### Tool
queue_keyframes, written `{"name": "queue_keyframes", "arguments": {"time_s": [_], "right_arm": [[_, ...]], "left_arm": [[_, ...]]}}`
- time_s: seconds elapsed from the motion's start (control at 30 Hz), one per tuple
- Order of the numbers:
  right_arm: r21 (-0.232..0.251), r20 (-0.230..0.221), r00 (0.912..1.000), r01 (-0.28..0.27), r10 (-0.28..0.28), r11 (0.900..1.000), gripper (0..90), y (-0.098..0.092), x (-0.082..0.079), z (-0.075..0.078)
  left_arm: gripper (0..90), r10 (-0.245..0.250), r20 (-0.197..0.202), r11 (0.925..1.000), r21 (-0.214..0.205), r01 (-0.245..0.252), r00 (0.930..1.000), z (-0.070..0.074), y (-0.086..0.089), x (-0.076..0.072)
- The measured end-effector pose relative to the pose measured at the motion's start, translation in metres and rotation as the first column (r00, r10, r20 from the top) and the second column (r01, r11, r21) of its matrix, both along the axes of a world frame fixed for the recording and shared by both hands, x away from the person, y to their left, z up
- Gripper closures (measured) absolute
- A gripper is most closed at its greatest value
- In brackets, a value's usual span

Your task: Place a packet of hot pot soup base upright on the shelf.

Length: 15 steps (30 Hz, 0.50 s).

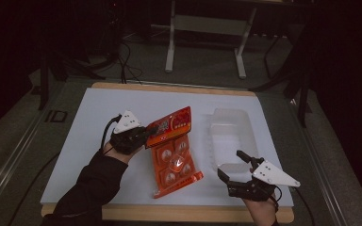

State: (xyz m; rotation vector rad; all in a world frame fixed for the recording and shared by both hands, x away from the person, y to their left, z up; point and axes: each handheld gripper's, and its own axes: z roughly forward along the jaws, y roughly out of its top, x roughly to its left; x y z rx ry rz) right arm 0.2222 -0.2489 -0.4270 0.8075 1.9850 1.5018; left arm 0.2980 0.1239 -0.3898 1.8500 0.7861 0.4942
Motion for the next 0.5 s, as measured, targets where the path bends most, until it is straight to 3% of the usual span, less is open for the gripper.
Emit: {"name": "queue_keyframes", "arguments": {"time_s": [0.17,0.33,0.5], "right_arm": [[0.003,-0.002,1.0000,-0.004,0.004,1.0000,12.9,-0.002,0.001,0.003],[0.022,-0.016,0.9998,-0.011,0.011,0.9997,13.1,-0.004,0.002,0.005],[0.019,-0.015,0.9997,-0.018,0.018,0.9997,13.5,-0.004,0.001,0.007]], "left_arm": [[90.0,-0.036,0.020,0.9991,-0.021,0.037,0.9991,0.009,-0.006,-0.008],[90.0,-0.076,0.051,0.9971,-0.006,0.076,0.9958,0.019,-0.016,-0.017],[90.0,-0.110,0.059,0.9933,-0.028,0.112,0.9921,0.029,-0.023,-0.022]]}}
